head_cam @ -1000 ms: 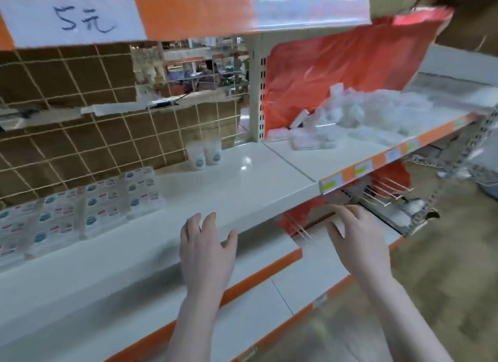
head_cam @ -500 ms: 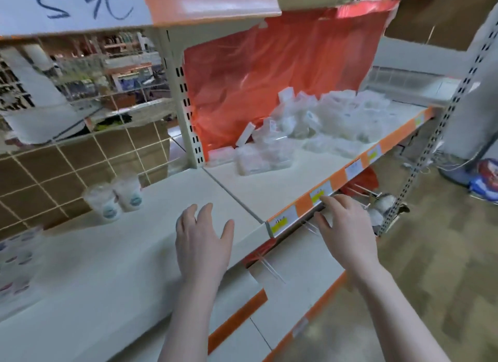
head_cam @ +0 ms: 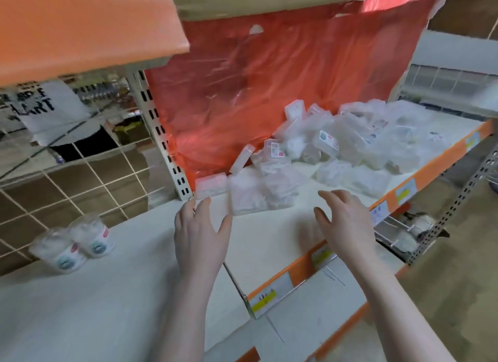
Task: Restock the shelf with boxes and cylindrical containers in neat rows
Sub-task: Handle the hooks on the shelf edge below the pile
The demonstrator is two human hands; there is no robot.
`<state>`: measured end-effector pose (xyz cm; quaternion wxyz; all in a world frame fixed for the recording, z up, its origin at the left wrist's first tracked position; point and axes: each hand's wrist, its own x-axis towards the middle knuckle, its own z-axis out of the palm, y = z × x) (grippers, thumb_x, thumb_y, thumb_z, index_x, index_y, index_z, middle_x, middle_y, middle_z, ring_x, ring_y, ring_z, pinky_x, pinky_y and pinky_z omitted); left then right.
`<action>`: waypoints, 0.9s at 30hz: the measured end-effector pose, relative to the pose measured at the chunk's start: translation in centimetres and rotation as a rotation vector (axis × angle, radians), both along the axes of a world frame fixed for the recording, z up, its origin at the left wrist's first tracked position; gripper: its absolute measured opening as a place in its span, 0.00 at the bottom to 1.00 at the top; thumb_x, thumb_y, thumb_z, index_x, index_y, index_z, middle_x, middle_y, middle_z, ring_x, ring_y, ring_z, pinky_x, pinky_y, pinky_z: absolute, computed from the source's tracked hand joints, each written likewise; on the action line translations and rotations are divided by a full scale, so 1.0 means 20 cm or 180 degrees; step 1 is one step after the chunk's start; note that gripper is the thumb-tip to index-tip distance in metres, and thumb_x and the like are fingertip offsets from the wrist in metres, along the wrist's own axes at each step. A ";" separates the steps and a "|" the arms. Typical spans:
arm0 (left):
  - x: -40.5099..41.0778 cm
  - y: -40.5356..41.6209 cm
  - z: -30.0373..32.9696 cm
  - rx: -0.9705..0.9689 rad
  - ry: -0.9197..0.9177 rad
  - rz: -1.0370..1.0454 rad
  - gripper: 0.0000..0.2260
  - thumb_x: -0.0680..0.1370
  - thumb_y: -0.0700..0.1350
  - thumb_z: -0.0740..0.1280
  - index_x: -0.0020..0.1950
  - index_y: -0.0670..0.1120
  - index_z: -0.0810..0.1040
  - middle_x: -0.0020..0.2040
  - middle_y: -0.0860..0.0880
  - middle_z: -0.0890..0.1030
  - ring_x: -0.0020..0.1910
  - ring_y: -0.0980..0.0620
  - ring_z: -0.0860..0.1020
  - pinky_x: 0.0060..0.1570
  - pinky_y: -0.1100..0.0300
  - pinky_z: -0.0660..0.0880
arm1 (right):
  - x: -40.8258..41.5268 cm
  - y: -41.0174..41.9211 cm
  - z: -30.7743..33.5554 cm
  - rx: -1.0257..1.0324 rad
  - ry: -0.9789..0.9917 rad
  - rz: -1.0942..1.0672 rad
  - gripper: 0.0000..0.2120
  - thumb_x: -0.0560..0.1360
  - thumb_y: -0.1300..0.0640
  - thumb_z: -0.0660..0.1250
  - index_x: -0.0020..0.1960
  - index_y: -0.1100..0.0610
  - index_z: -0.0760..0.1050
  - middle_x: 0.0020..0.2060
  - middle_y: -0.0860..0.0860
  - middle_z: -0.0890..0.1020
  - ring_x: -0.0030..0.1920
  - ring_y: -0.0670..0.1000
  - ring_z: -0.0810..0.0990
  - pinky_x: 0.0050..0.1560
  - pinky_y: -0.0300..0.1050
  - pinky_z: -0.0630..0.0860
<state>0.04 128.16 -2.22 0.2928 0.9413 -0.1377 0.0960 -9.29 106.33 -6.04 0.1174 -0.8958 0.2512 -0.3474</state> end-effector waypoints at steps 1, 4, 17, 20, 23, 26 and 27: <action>0.01 -0.03 0.00 0.0020 0.0007 0.0064 0.23 0.77 0.52 0.65 0.70 0.46 0.69 0.71 0.45 0.66 0.70 0.46 0.61 0.66 0.52 0.61 | 0.04 -0.04 -0.01 0.0014 0.0012 0.0087 0.15 0.67 0.63 0.74 0.53 0.63 0.79 0.45 0.61 0.81 0.44 0.65 0.78 0.45 0.56 0.74; 0.03 -0.14 -0.02 0.0020 0.0045 0.0395 0.24 0.77 0.52 0.65 0.70 0.46 0.69 0.70 0.45 0.66 0.70 0.46 0.61 0.67 0.53 0.61 | 0.15 -0.16 -0.02 0.0047 0.0061 0.0480 0.15 0.67 0.63 0.74 0.53 0.63 0.79 0.45 0.61 0.80 0.45 0.65 0.78 0.45 0.56 0.74; -0.13 -0.48 -0.08 0.0006 0.0159 0.1553 0.23 0.76 0.50 0.67 0.69 0.44 0.71 0.69 0.43 0.68 0.70 0.45 0.63 0.66 0.54 0.61 | 0.47 -0.53 -0.05 -0.0515 0.0298 0.2676 0.26 0.58 0.63 0.75 0.57 0.59 0.78 0.54 0.59 0.80 0.53 0.61 0.80 0.50 0.55 0.76; -0.17 -0.47 -0.08 0.0021 0.0180 0.1723 0.23 0.77 0.51 0.66 0.70 0.45 0.70 0.70 0.44 0.66 0.70 0.47 0.61 0.67 0.55 0.60 | 0.49 -0.53 -0.07 -0.0498 0.0297 0.2723 0.30 0.55 0.67 0.76 0.56 0.58 0.78 0.54 0.58 0.80 0.52 0.60 0.80 0.47 0.54 0.77; -0.18 -0.45 -0.08 0.0037 0.0195 0.1799 0.23 0.77 0.51 0.66 0.70 0.45 0.70 0.70 0.44 0.66 0.71 0.46 0.61 0.67 0.55 0.60 | 0.52 -0.53 -0.07 -0.0461 0.0250 0.2757 0.31 0.53 0.68 0.75 0.57 0.58 0.78 0.53 0.58 0.80 0.51 0.61 0.80 0.47 0.54 0.77; -0.18 -0.44 -0.09 0.0050 0.0229 0.1853 0.23 0.76 0.51 0.66 0.70 0.45 0.70 0.70 0.44 0.67 0.70 0.46 0.62 0.67 0.54 0.60 | 0.53 -0.53 -0.07 -0.0431 0.0265 0.2766 0.32 0.53 0.67 0.75 0.58 0.57 0.78 0.53 0.58 0.80 0.51 0.61 0.79 0.47 0.54 0.77; -0.18 -0.44 -0.09 0.0047 0.0233 0.1856 0.23 0.76 0.51 0.66 0.70 0.45 0.70 0.70 0.44 0.67 0.70 0.46 0.62 0.67 0.54 0.60 | 0.53 -0.53 -0.08 -0.0436 0.0262 0.2767 0.32 0.53 0.67 0.75 0.57 0.57 0.78 0.53 0.58 0.80 0.50 0.61 0.79 0.46 0.54 0.77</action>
